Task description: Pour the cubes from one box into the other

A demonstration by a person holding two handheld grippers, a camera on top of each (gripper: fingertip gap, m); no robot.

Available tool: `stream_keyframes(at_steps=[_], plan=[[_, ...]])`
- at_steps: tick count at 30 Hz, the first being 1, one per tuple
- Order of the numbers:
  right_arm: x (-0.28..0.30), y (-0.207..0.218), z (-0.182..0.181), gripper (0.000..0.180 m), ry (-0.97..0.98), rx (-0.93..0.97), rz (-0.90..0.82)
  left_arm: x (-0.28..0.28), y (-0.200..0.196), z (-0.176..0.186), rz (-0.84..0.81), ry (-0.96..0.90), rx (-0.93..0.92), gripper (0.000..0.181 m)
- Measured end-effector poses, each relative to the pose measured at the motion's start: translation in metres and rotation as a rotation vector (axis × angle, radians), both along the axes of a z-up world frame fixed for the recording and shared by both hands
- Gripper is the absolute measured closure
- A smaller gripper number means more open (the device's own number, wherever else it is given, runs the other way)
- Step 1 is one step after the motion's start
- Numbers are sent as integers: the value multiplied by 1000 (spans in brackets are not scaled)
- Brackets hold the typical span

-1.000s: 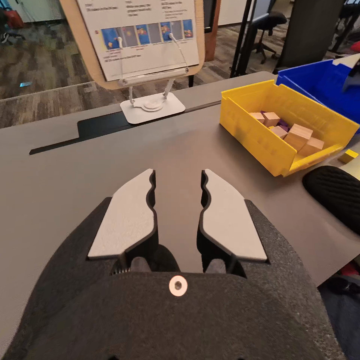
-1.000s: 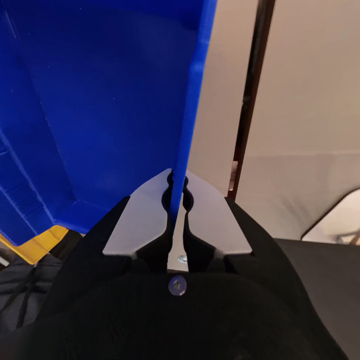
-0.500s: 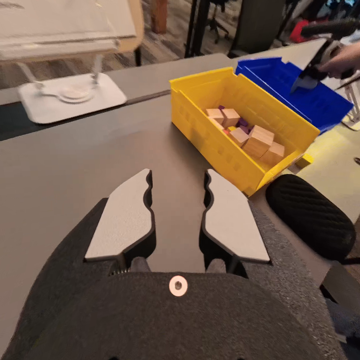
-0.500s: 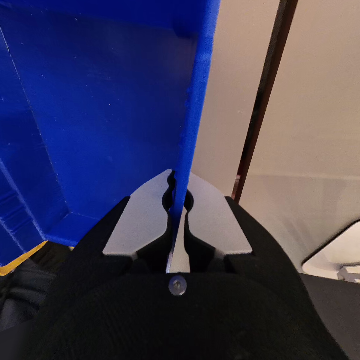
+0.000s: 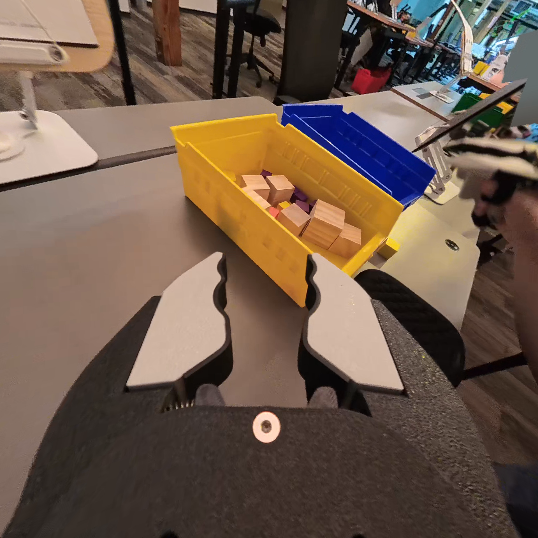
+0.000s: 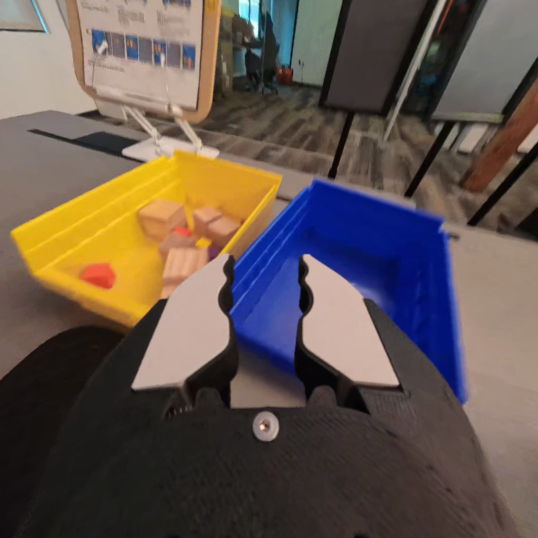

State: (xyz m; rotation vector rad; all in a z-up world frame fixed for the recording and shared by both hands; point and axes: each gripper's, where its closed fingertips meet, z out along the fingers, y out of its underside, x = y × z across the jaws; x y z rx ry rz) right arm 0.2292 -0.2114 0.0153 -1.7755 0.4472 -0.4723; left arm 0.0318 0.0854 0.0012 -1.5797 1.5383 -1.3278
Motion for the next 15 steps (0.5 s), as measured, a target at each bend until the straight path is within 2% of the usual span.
stream_keyframes(at_steps=[2, 5, 8, 13, 15], plan=[[-26, -5, -40, 130, 83, -48, -43, -12, 7, 2, 21, -14, 19, 129], [-43, -11, -94, 130, 175, -172, -116, -26, 16, 0, 39, -13, 23, 129], [-50, -7, -134, 130, 294, -269, -137, -37, 23, -5, 52, -3, 32, 130], [-51, 0, -154, 138, 387, -288, -161, -57, 37, -11, 78, 3, 42, 131], [-52, 2, -162, 147, 414, -306, -152, -63, 45, -14, 96, 9, 32, 132]])
